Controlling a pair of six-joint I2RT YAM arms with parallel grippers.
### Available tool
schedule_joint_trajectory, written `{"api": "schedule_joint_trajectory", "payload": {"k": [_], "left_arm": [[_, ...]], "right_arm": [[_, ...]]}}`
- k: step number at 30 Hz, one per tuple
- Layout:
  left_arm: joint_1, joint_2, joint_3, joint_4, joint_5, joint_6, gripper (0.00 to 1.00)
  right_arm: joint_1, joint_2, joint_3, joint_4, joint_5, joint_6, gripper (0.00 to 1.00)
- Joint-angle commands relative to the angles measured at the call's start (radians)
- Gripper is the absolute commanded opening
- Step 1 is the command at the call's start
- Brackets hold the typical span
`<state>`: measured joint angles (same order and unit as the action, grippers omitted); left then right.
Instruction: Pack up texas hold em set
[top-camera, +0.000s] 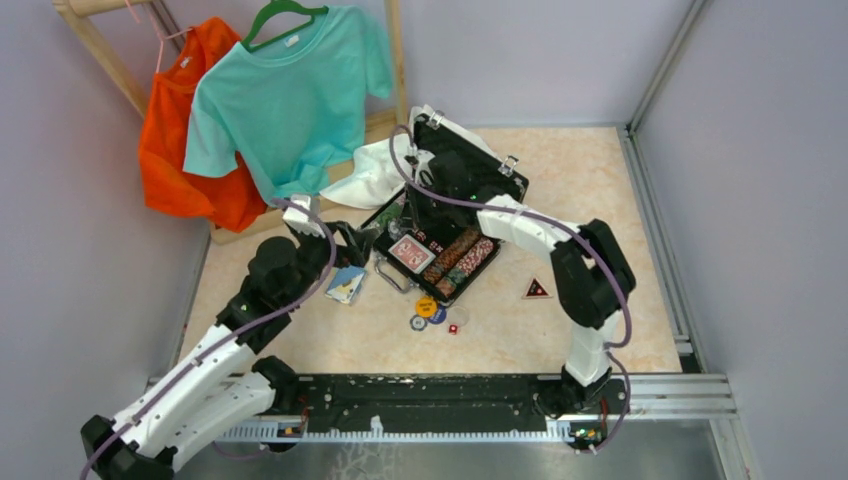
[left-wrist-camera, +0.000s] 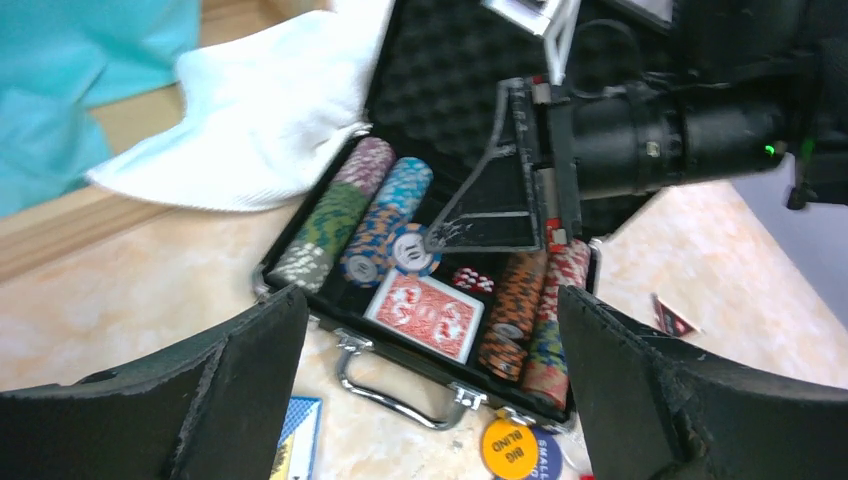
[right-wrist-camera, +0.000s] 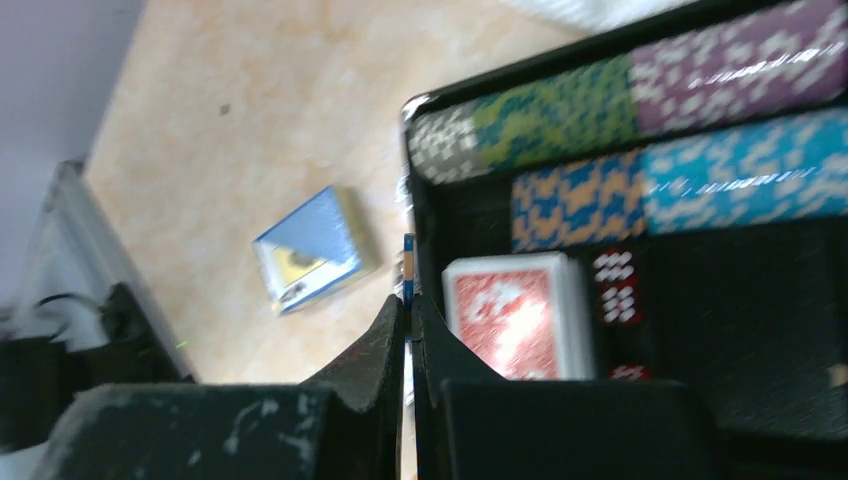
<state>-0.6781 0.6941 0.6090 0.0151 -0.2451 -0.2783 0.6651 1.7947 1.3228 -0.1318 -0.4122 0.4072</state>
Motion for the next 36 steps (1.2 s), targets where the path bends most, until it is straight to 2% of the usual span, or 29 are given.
{"api": "schedule_joint_trajectory", "payload": {"k": [1,3,5,6,10,14,36], "left_arm": [[0.225,0.069,0.045,-0.123,0.213,-0.186,0.99],[0.438,0.096,0.003,-0.082,0.472,-0.271,0.99],[0.58,0.116,-0.042,-0.023,0.63,-0.325,0.99],[0.634,0.123,-0.058,-0.004,0.676,-0.339,0.99],[0.728,0.153,-0.127,0.095,0.814,-0.399,0.99],[0.766,0.185,-0.158,0.162,0.881,-0.428,0.99],[0.793,0.206,-0.18,0.21,0.938,-0.413,0.99]], "right_arm": [[-0.003,0.123,0.19,-0.094,0.148,-0.183,0.0],[-0.003,0.188,0.263,-0.123,0.156,-0.209,0.0],[-0.004,0.231,0.319,-0.146,0.165,-0.231,0.0],[-0.004,0.244,0.334,-0.148,0.168,-0.239,0.0],[-0.004,0.283,0.394,-0.179,0.175,-0.273,0.0],[-0.001,0.292,0.39,-0.188,0.171,-0.281,0.0],[0.073,0.248,0.375,-0.198,0.239,-0.286,0.0]]}}
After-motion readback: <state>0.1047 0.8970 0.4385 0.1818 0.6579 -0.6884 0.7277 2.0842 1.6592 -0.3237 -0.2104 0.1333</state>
